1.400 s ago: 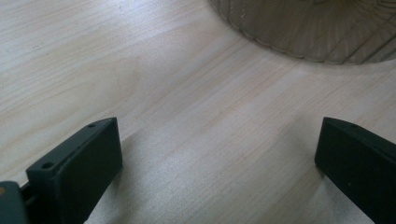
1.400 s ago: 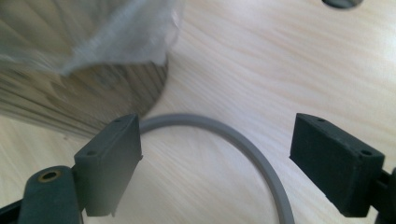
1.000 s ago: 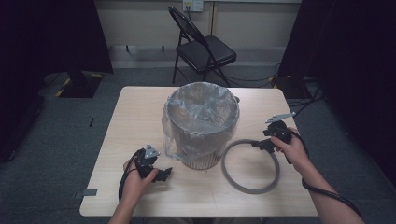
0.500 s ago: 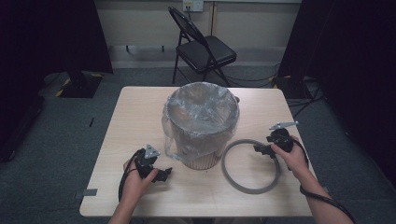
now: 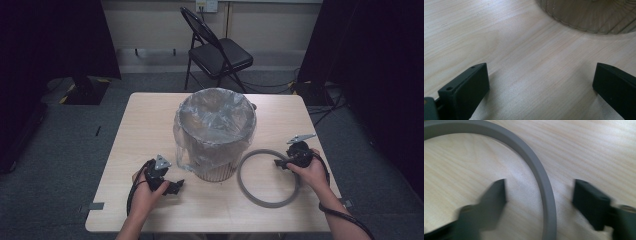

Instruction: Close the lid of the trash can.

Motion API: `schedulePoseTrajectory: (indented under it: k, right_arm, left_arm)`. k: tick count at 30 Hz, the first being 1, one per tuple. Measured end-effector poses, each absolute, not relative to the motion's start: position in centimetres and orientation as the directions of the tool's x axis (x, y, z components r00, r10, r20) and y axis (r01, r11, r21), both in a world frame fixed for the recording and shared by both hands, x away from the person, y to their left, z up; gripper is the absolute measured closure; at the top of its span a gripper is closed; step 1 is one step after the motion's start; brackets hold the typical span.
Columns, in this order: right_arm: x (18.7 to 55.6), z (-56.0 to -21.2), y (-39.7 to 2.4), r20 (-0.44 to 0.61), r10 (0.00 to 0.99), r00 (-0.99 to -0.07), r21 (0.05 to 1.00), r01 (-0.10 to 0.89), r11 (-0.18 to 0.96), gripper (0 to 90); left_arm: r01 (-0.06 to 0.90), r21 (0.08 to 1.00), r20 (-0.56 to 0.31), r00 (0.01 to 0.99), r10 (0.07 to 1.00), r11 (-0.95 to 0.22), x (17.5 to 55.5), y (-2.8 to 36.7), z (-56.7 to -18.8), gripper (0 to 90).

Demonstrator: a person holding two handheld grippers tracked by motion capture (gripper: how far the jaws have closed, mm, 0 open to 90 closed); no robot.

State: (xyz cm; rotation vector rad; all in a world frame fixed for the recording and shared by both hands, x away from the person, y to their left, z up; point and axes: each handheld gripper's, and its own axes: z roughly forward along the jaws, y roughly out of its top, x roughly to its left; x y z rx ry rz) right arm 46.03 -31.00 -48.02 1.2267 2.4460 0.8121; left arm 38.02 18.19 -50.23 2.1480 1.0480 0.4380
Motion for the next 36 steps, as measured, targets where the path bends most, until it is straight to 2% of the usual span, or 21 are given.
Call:
schedulePoseTrajectory:
  k: [3, 7, 11, 15, 27, 36]
  right_arm:
    - [46.1, -47.8, -31.0, -0.001, 0.806, -0.592, 0.583, 0.654, 0.481, 39.8]
    - [45.9, -47.5, -31.1, 0.007, 0.824, -0.567, 0.567, 0.681, 0.463, 57.6]
    - [45.9, -47.5, -31.4, 0.01, 0.839, -0.543, 0.573, 0.691, 0.441, 70.2]
    - [45.9, -47.4, -31.5, 0.011, 0.854, -0.52, 0.567, 0.707, 0.423, 76.4]
    - [45.7, -47.3, -31.5, -0.013, 0.845, -0.534, 0.557, 0.698, 0.45, 82.9]
    - [45.6, -46.2, -33.3, 0.073, 0.868, -0.49, 0.536, 0.754, 0.381, 83.8]
  left_arm:
    - [0.553, 0.714, -0.002, 0.616, 0.788, -0.43, 38.0, 18.2, -50.2, 0.0]
    - [0.552, 0.714, -0.002, 0.616, 0.788, -0.431, 38.0, 18.2, -50.2, 0.0]
    - [0.552, 0.714, -0.002, 0.616, 0.788, -0.43, 38.0, 18.2, -50.2, 0.0]
    - [0.552, 0.714, -0.002, 0.616, 0.788, -0.43, 38.0, 18.2, -50.2, 0.0]
    - [0.552, 0.713, -0.002, 0.617, 0.787, -0.431, 38.0, 18.2, -50.2, 0.0]
    - [0.553, 0.714, -0.002, 0.616, 0.787, -0.431, 38.0, 18.2, -50.2, 0.0]
